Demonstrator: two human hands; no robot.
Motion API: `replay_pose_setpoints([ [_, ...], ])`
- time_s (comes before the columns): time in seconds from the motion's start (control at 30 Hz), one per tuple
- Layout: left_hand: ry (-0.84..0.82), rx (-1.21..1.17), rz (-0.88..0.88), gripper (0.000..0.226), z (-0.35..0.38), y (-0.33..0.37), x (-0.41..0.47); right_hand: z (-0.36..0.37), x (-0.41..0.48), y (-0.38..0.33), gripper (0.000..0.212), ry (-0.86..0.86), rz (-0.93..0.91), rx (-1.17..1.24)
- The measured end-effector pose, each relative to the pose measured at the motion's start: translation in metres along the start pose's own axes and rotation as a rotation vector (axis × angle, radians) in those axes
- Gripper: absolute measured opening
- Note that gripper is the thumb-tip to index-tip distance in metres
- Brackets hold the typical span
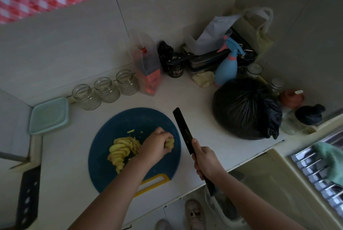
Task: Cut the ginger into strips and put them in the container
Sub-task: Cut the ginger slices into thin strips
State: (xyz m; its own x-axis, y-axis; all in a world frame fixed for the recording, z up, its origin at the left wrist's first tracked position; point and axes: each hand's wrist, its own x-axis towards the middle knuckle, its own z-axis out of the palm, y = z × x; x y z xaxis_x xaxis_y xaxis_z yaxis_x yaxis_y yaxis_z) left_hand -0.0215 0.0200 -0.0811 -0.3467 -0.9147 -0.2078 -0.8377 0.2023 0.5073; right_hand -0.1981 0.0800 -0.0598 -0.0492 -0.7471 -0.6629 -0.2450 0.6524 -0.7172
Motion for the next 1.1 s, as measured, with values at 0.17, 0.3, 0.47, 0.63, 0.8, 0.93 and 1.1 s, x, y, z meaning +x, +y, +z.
replay_pose_setpoints([
  [0.17, 0.010, 0.006, 0.050, 0.049, 0.002, -0.002, -0.001, -0.001, 0.002, -0.001, 0.056, -0.001, -0.001, -0.004],
  [0.3, 0.013, 0.058, 0.043, 0.043, 0.003, 0.000, 0.001, -0.001, 0.006, -0.002, 0.057, 0.000, 0.003, -0.018],
  [0.47, 0.071, 0.101, 0.050, 0.033, 0.007, -0.001, 0.003, 0.001, 0.010, -0.004, 0.057, -0.015, 0.000, -0.033],
  [0.63, 0.144, 0.054, 0.034, 0.032, 0.006, -0.008, 0.011, 0.002, 0.014, -0.005, 0.057, -0.023, -0.006, -0.038],
  [0.8, 0.076, 0.029, 0.024, 0.040, 0.002, -0.013, 0.019, 0.003, 0.016, -0.007, 0.056, -0.024, 0.001, -0.036],
  [0.93, 0.052, -0.002, -0.022, 0.046, -0.001, -0.014, 0.022, 0.004, 0.017, -0.008, 0.056, -0.029, 0.003, -0.048],
  [1.1, -0.011, -0.067, -0.102, 0.060, -0.007, -0.015, 0.029, 0.004, 0.020, -0.013, 0.056, -0.040, -0.003, -0.084],
])
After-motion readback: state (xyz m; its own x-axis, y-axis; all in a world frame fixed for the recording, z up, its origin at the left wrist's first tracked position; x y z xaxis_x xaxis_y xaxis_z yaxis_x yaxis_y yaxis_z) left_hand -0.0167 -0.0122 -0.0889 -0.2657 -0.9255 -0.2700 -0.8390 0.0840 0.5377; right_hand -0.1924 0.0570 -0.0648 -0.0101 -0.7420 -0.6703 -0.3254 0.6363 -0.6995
